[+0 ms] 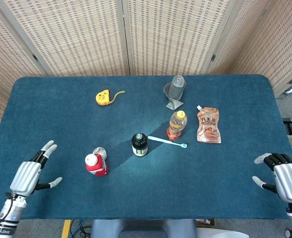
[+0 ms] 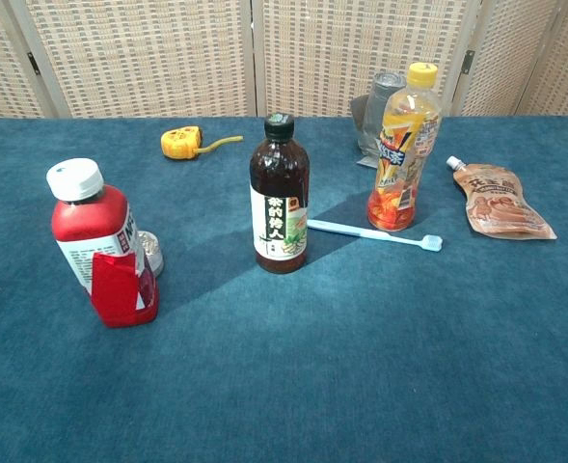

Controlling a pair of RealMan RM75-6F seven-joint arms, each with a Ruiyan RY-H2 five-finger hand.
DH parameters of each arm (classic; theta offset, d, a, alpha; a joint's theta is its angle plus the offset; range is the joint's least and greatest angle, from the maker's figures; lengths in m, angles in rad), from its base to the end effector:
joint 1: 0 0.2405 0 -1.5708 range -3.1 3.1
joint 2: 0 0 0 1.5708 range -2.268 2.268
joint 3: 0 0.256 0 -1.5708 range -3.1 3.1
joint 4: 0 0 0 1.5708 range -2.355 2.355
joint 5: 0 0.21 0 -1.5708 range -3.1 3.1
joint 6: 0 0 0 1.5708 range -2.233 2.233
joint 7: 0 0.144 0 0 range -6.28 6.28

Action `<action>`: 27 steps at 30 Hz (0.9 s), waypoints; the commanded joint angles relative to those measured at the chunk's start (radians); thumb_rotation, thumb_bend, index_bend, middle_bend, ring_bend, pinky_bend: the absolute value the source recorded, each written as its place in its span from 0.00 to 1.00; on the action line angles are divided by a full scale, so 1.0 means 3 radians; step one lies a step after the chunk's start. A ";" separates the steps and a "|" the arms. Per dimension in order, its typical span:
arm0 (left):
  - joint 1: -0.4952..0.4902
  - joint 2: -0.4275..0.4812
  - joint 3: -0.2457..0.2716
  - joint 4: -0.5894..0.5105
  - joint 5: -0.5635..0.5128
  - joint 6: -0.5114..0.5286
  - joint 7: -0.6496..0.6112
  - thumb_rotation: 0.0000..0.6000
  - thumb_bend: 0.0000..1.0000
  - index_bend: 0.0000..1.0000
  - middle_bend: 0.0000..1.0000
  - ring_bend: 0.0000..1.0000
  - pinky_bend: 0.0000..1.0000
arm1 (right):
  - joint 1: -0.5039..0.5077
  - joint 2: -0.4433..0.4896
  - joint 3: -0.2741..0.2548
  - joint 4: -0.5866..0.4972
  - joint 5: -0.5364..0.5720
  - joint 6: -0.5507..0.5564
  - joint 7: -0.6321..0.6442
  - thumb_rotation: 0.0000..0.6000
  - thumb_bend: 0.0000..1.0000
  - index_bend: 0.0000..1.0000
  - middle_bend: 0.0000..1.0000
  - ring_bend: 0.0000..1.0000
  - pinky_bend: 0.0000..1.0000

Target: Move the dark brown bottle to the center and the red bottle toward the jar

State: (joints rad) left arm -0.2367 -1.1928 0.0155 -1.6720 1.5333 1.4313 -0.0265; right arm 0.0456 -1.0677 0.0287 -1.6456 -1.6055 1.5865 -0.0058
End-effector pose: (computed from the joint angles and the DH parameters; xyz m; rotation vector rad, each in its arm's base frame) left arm -0.2656 0.2070 0.1131 -1.5346 -1.0064 -1.0735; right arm -0.2968 -0.1635 0.1766 1.4147 -0.8084 0.9662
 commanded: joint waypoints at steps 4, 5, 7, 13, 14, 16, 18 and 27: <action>0.0177 0.0015 0.0043 0.0202 0.0222 0.0321 0.0078 1.00 0.15 0.11 0.03 0.15 0.43 | -0.0001 0.0108 0.0096 -0.0151 0.0354 -0.0183 -0.0221 1.00 0.00 0.49 0.48 0.39 0.40; 0.0203 0.0015 0.0052 0.0275 0.0253 0.0367 0.0048 1.00 0.15 0.11 0.03 0.15 0.43 | -0.0004 0.0119 0.0112 -0.0167 0.0421 -0.0204 -0.0259 1.00 0.00 0.49 0.48 0.39 0.40; 0.0239 0.0012 0.0052 0.0388 0.0280 0.0431 0.0007 1.00 0.15 0.12 0.04 0.15 0.43 | -0.0004 0.0137 0.0134 -0.0196 0.0515 -0.0240 -0.0314 1.00 0.00 0.49 0.48 0.39 0.40; 0.0304 0.0041 0.0013 0.0507 0.0270 0.0525 -0.0106 1.00 0.15 0.15 0.06 0.15 0.43 | 0.0011 0.0166 0.0175 -0.0238 0.0643 -0.0310 -0.0371 1.00 0.01 0.49 0.48 0.39 0.40; 0.0310 0.0047 0.0010 0.0505 0.0264 0.0525 -0.0115 1.00 0.15 0.16 0.06 0.15 0.43 | 0.0014 0.0168 0.0177 -0.0236 0.0648 -0.0319 -0.0369 1.00 0.01 0.49 0.48 0.39 0.40; 0.0320 0.0070 0.0020 0.0494 0.0254 0.0495 -0.0122 1.00 0.15 0.17 0.07 0.15 0.43 | 0.0020 0.0175 0.0178 -0.0231 0.0651 -0.0339 -0.0354 1.00 0.01 0.49 0.48 0.39 0.40; 0.0322 0.0101 0.0045 0.0480 0.0260 0.0446 -0.0094 1.00 0.15 0.17 0.07 0.15 0.43 | 0.0025 0.0179 0.0178 -0.0221 0.0649 -0.0354 -0.0336 1.00 0.01 0.49 0.48 0.39 0.40; 0.0327 0.0066 0.0069 0.0491 0.0313 0.0373 -0.0012 1.00 0.15 0.21 0.11 0.16 0.43 | 0.0044 0.0182 0.0153 -0.0195 0.0600 -0.0418 -0.0250 1.00 0.01 0.49 0.48 0.39 0.40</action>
State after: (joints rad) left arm -0.1389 -1.1716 0.0364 -1.5261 1.6269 1.5444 -0.0314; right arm 0.0580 -1.0140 0.0763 -1.7042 -1.4230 1.4635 -0.0839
